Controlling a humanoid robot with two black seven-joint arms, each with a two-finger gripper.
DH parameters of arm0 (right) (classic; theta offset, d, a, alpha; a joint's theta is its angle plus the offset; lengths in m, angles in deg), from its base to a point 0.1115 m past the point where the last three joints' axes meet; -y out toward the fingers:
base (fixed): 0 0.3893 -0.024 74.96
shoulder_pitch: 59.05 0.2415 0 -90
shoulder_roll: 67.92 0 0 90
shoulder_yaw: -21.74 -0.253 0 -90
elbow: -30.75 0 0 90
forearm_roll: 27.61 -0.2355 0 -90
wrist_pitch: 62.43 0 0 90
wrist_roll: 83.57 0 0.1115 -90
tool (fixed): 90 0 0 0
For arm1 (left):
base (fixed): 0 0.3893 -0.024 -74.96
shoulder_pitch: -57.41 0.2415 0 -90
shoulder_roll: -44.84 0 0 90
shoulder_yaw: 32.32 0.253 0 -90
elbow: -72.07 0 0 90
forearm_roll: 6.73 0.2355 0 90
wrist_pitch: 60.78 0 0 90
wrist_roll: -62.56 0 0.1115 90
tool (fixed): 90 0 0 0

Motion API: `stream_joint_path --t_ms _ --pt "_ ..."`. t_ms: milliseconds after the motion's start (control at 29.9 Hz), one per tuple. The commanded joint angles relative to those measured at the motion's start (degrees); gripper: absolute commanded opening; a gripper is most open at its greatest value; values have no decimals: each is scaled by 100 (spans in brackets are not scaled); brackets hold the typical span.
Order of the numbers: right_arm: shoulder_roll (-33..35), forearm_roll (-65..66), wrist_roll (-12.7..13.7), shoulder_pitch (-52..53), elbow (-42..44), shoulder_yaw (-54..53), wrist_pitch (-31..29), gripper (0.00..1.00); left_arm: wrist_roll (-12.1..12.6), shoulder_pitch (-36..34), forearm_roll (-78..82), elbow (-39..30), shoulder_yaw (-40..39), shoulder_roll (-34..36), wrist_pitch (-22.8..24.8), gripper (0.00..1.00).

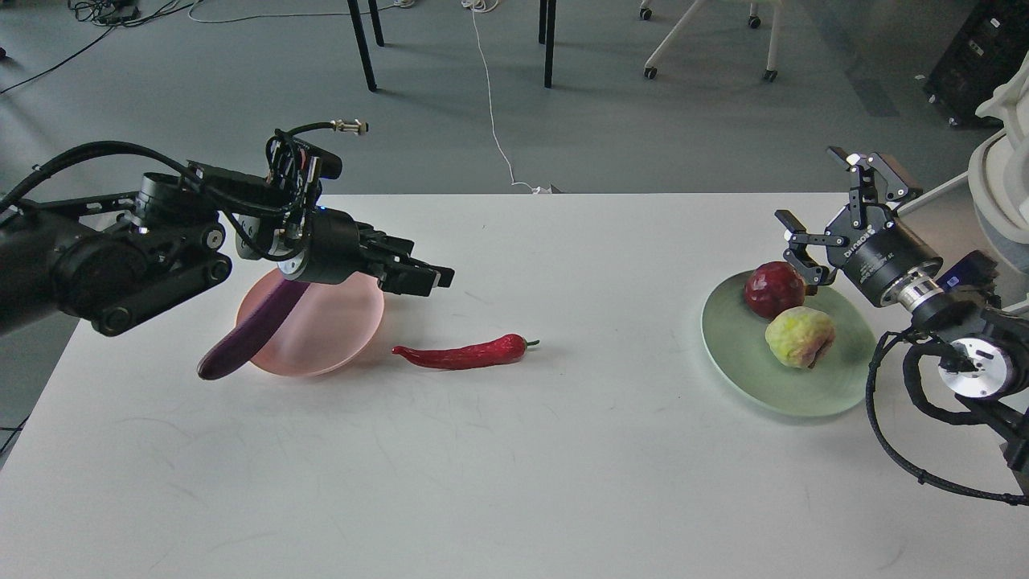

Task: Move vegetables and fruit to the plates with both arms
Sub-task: 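Reach the left gripper to the red chili pepper and grasp it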

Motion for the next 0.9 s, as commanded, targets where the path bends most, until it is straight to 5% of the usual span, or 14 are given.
stream_joint_path --t_ms 0,401,870 --pt "52 -9 0 -26 -5 0 0 97 -1 53 685 -134 -4 -469 -9 90" --pt "70 0 0 -96 -32 -9 0 97 -1 229 2805 673 84 -1524 -281 92" --pt "166 -9 0 -105 -93 -35 0 97 -1 730 3026 1193 356 -1639 -537 91"
